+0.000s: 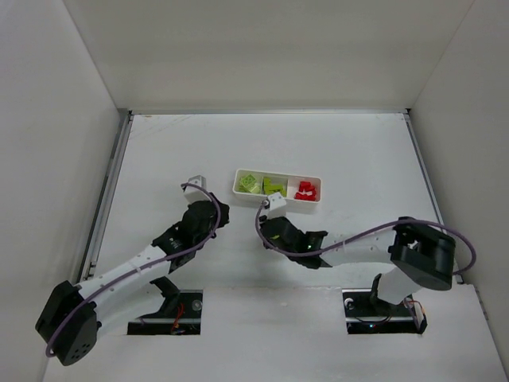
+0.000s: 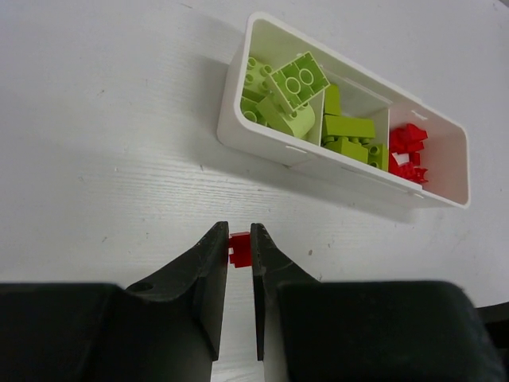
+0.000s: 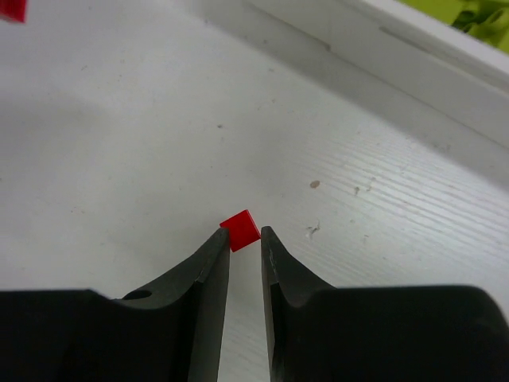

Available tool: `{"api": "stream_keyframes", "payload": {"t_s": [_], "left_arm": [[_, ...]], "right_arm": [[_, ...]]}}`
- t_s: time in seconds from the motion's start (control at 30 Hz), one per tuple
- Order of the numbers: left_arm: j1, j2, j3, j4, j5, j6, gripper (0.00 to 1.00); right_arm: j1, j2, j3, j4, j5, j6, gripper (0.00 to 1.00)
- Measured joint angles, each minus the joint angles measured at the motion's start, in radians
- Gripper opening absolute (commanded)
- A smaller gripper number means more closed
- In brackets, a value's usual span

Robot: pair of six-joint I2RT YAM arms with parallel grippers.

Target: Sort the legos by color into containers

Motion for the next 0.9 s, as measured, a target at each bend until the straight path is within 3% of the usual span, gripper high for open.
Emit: {"api": "stream_keyframes", "payload": {"t_s": [0.27,0.5,0.7,0.9], "left_arm": [[-0.051,0.095,0.045,0.050,0.013,0.003,0.13],[-0.128,0.188,0.111,0.098,0.014,0.007,0.13],[-0.153,0.280,0.190,0.148,0.015,0.019,0.13],[-0.170,0.491,0.352,0.210,0.038,0.052,0.13]], "right_arm": [[-0.195,-0.214,-0.042,-0.011,0.015,0.006,0.27],[-0.416,-0.216,-0.042,-0.022,0.018,0.002,0.27],[-0.426,-0.219,-0.045,-0.030,0.015,0.003,0.28],[-0.415,-0.338,-0.137,-0.030,0.027,0.050,0.28]]}}
